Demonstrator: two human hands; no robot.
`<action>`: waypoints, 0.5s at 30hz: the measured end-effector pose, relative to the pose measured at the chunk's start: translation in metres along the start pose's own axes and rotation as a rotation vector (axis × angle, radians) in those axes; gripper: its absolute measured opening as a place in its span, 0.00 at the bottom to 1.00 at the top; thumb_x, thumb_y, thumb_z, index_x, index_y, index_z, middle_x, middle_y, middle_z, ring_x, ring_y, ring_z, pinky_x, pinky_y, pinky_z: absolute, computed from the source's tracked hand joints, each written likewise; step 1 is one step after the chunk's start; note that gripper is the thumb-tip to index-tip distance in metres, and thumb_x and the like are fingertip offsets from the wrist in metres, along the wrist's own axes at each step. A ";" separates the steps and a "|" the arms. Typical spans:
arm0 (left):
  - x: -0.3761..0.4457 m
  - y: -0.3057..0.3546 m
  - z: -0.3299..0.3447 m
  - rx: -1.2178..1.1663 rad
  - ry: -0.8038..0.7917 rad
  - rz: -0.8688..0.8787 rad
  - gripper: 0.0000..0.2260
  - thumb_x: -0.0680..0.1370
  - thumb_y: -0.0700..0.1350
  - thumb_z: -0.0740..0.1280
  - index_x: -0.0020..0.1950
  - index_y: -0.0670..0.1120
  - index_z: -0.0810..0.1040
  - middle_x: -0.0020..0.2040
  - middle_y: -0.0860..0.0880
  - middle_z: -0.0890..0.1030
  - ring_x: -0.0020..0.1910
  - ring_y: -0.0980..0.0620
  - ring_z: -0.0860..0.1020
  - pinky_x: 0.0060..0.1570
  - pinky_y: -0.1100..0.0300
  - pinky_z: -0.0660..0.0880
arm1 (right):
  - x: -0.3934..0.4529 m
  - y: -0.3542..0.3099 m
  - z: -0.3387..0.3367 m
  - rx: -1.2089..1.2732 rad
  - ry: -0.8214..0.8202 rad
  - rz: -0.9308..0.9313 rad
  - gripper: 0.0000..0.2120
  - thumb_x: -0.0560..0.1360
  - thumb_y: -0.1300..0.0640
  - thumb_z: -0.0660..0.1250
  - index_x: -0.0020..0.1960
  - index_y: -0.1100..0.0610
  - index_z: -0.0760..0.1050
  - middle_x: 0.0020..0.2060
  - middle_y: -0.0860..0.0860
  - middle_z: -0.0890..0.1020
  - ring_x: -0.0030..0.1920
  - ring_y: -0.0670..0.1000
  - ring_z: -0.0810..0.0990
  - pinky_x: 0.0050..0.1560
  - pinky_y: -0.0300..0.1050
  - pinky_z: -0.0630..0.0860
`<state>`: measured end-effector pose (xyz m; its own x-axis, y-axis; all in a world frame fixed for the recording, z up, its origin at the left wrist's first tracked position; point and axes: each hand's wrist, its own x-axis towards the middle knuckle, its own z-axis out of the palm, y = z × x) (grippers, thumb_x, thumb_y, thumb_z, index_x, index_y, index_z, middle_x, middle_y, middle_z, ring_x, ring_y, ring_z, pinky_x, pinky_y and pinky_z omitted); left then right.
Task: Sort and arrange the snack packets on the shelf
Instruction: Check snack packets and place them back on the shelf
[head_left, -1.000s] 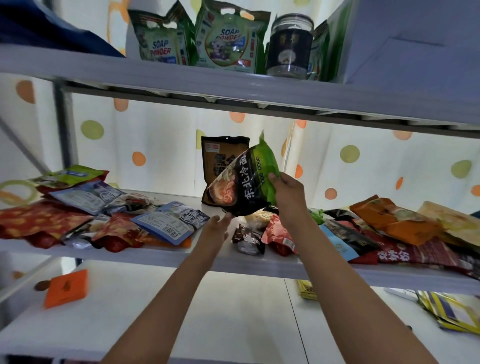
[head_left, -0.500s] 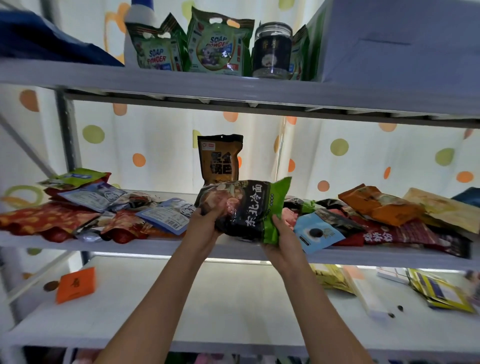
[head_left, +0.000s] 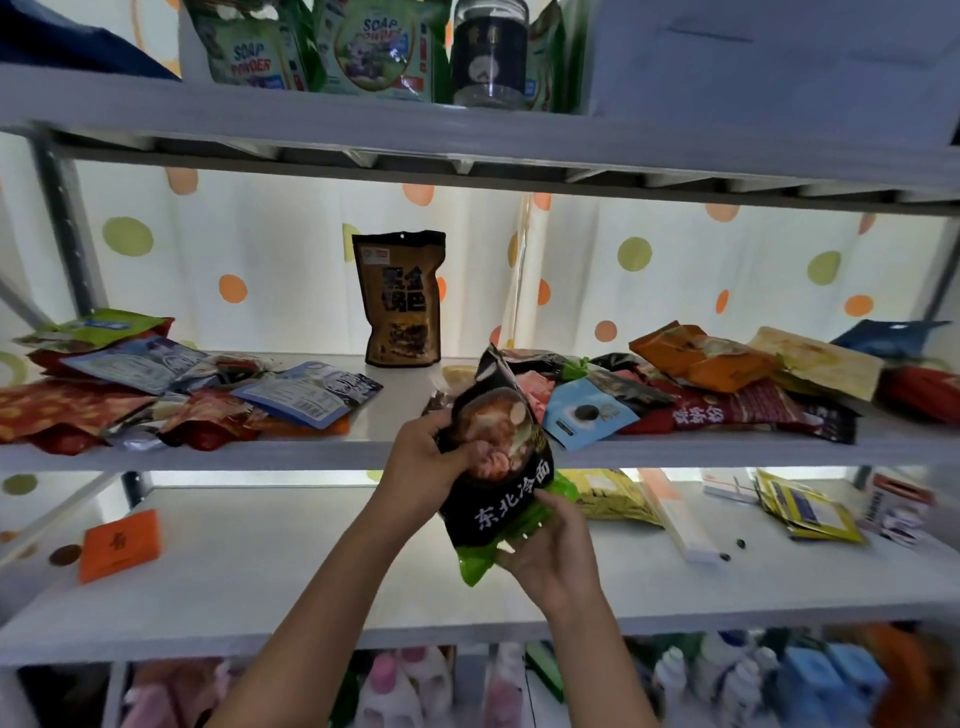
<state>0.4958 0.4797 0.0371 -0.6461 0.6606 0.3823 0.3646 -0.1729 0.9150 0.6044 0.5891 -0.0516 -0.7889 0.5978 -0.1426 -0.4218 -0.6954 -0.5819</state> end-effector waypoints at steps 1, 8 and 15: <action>-0.008 -0.005 0.005 -0.008 -0.026 -0.009 0.14 0.70 0.37 0.75 0.54 0.47 0.82 0.49 0.49 0.85 0.49 0.50 0.83 0.49 0.54 0.81 | -0.002 0.006 -0.009 0.034 0.018 0.019 0.18 0.72 0.59 0.65 0.61 0.59 0.77 0.54 0.60 0.80 0.56 0.62 0.76 0.53 0.63 0.77; -0.059 -0.060 0.026 -0.095 -0.089 -0.097 0.36 0.64 0.42 0.81 0.68 0.56 0.71 0.56 0.53 0.82 0.56 0.58 0.80 0.54 0.59 0.79 | -0.021 0.041 -0.057 0.278 0.192 0.072 0.25 0.73 0.58 0.57 0.69 0.62 0.72 0.59 0.65 0.80 0.59 0.65 0.76 0.60 0.61 0.72; -0.116 -0.119 0.053 -0.018 -0.217 -0.232 0.26 0.61 0.38 0.81 0.55 0.51 0.78 0.48 0.62 0.85 0.51 0.65 0.81 0.47 0.70 0.75 | -0.043 0.062 -0.081 0.332 0.149 0.041 0.23 0.71 0.58 0.59 0.64 0.61 0.75 0.50 0.60 0.83 0.45 0.60 0.82 0.30 0.42 0.75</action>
<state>0.5630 0.4626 -0.1231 -0.5520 0.8238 0.1289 0.2111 -0.0115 0.9774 0.6482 0.5530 -0.1463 -0.7449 0.6011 -0.2896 -0.5324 -0.7971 -0.2849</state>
